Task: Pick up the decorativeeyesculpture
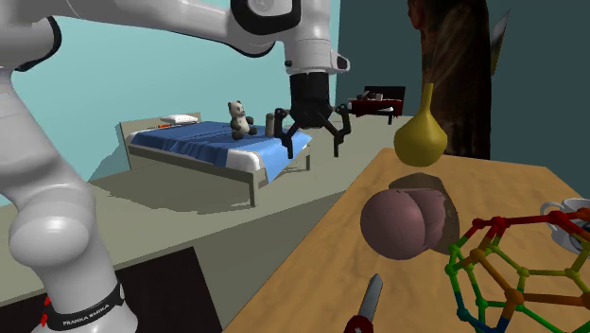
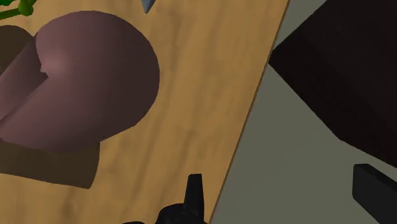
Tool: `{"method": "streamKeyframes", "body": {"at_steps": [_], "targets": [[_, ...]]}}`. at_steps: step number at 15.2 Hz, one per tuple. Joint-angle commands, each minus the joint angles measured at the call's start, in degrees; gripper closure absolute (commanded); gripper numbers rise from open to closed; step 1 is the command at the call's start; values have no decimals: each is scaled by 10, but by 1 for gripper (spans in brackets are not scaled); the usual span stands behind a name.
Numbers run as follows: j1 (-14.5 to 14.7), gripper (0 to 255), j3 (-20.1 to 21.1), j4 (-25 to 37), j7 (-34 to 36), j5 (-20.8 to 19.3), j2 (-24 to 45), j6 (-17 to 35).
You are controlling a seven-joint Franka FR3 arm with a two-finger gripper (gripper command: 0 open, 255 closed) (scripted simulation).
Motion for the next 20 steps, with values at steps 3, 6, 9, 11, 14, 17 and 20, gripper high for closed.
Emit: {"method": "streamKeyframes", "body": {"at_steps": [3, 6, 9, 11, 14, 17, 20], "targets": [[0, 0, -34, 84, -132, 15, 100, 9], [-10, 0, -47, 159, -223, 35, 180, 8], [-29, 0, -49, 245, -309, 58, 262, 0], [-46, 0, -44, 309, -361, 71, 318, -9], [-60, 0, -37, 356, -399, 80, 363, -12], [-57, 0, -37, 327, -394, 77, 359, 13], [-55, 0, -36, 301, -389, 76, 357, 36]]}}
